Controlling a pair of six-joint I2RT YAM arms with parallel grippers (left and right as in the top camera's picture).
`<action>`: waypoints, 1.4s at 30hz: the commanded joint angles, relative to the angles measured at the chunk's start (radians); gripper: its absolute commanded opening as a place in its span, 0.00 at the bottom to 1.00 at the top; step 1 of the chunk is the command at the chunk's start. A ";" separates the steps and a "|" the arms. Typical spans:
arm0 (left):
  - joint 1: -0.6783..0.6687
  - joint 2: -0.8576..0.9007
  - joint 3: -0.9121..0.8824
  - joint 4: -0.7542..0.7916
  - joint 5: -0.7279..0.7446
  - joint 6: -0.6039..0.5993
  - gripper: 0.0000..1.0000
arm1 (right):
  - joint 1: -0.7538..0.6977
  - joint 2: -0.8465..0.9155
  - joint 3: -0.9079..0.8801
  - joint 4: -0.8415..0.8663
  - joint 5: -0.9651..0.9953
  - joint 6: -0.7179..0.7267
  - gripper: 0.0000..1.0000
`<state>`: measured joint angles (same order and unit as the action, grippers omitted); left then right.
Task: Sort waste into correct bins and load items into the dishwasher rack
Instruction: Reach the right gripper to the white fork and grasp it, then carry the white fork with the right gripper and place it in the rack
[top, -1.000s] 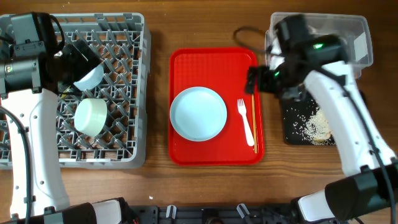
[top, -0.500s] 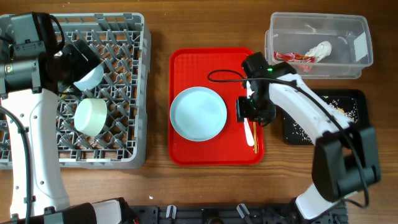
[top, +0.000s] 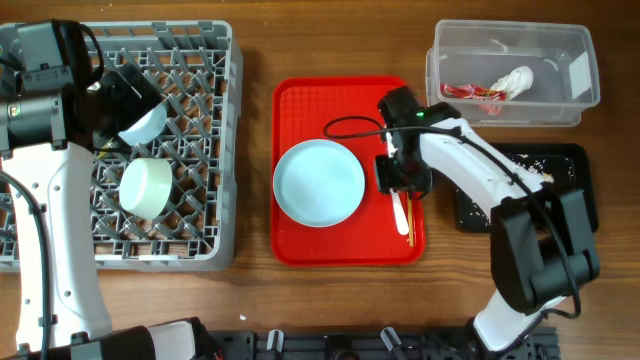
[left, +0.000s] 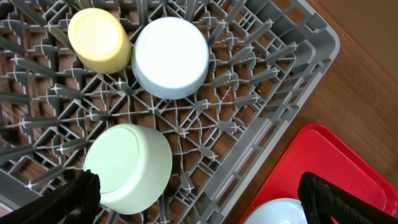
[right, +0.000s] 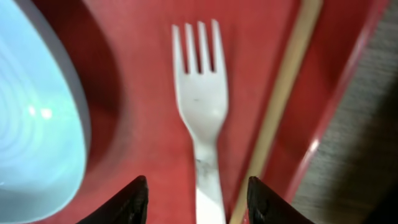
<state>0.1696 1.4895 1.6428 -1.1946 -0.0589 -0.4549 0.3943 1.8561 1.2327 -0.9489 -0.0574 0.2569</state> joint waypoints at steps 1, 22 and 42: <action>0.003 0.003 0.000 0.000 -0.010 -0.002 1.00 | 0.040 0.040 -0.003 0.010 0.135 0.020 0.50; 0.003 0.003 0.000 0.000 -0.010 -0.002 1.00 | 0.047 0.128 -0.030 0.075 0.046 0.009 0.10; 0.003 0.003 0.000 0.000 -0.010 -0.002 1.00 | 0.047 0.122 0.420 -0.224 -0.094 0.046 0.04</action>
<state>0.1696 1.4895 1.6428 -1.1946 -0.0593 -0.4549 0.4370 1.9789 1.5417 -1.1610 -0.0494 0.2905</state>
